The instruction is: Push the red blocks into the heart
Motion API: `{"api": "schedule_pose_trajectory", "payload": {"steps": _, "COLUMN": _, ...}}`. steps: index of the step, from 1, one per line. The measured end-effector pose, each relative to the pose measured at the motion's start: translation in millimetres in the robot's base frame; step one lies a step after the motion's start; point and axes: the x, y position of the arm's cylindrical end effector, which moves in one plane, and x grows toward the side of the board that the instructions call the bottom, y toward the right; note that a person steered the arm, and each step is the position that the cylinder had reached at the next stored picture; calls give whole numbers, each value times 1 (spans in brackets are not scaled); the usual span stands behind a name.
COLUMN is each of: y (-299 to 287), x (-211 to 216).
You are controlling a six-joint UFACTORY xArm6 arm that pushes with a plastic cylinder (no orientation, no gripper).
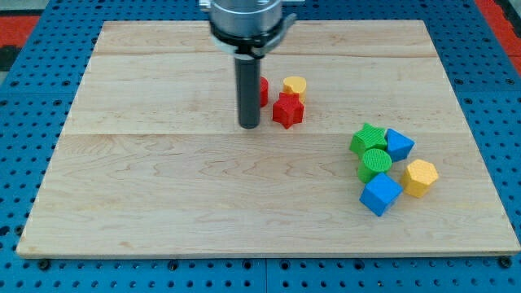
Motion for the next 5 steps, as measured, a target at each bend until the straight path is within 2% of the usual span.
{"api": "schedule_pose_trajectory", "payload": {"steps": 2, "y": -38, "x": -14}}
{"api": "schedule_pose_trajectory", "payload": {"steps": 3, "y": -34, "x": -48}}
{"api": "schedule_pose_trajectory", "payload": {"steps": 4, "y": -32, "x": -62}}
{"api": "schedule_pose_trajectory", "payload": {"steps": 5, "y": 10, "x": -60}}
